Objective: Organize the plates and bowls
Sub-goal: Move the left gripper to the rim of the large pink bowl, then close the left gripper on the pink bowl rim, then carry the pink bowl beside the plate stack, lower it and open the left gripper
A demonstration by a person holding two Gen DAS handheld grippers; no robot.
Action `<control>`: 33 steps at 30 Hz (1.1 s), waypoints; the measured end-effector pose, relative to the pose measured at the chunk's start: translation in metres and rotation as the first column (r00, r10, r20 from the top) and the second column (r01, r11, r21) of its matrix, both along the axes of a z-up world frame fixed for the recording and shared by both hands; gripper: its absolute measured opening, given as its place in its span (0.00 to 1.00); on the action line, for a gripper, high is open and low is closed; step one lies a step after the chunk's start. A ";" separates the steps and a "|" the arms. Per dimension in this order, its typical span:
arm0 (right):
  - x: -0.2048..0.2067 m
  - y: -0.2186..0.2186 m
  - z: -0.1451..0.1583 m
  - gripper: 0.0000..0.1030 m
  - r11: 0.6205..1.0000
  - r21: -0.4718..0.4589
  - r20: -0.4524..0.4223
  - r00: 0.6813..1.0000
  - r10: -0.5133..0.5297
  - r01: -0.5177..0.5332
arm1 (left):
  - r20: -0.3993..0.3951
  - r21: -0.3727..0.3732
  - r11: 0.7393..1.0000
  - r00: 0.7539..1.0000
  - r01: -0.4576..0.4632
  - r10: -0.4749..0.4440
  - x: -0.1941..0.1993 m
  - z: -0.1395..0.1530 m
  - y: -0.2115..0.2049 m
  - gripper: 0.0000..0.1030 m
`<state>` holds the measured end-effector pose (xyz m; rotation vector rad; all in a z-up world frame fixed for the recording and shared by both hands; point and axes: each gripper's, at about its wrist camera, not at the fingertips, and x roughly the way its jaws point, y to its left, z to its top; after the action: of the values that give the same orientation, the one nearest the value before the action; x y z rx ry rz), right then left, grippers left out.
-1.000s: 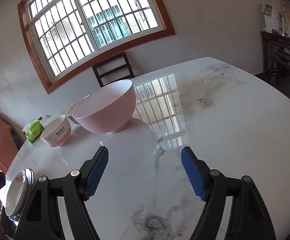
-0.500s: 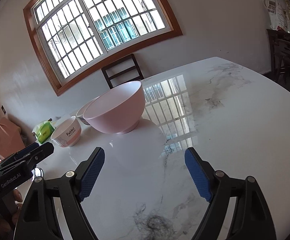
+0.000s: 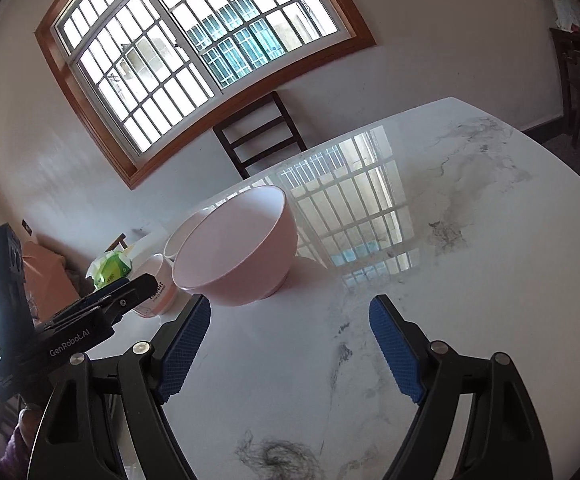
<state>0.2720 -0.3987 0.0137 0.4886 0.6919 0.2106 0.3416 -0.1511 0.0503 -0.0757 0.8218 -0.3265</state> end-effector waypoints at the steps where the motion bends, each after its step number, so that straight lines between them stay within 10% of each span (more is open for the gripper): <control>1: 0.009 -0.004 0.002 0.78 1.000 0.006 -0.006 1.000 -0.001 0.001 | -0.022 -0.038 0.999 1.000 -0.011 0.010 0.005 0.000 0.005 0.67; 12: 0.089 -0.001 0.007 0.78 1.000 0.003 -0.103 0.994 0.022 -0.022 | -0.210 -0.235 0.969 0.978 -0.070 0.020 0.051 -0.022 0.028 0.67; 16: 0.113 0.006 -0.002 0.76 0.999 -0.020 -0.155 0.988 0.031 -0.034 | -0.219 -0.216 0.973 0.975 -0.079 0.031 0.059 -0.028 0.028 0.67; 23: 0.144 0.023 -0.032 0.44 0.994 -0.077 -0.286 0.957 0.051 -0.076 | -0.257 -0.102 0.991 0.965 -0.086 0.057 0.067 -0.042 0.012 0.67; 25: 0.147 0.025 -0.035 0.39 0.993 -0.075 -0.294 0.954 0.061 -0.087 | -0.239 -0.065 0.995 0.969 -0.073 0.055 0.066 -0.045 0.006 0.56; 27: 0.146 0.032 -0.032 0.12 0.989 -0.094 -0.295 0.952 0.081 -0.114 | -0.232 -0.011 0.996 0.969 -0.092 0.087 0.063 -0.046 0.003 0.25; 33: 0.127 0.039 -0.023 0.13 0.984 -0.087 -0.322 0.939 0.123 -0.159 | -0.238 -0.027 0.994 0.967 -0.105 0.095 0.033 -0.034 0.021 0.15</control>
<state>0.3988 -0.3601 -0.0097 0.3683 1.0490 0.2296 0.3745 -0.1297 0.0167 -0.1958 1.0438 -0.2408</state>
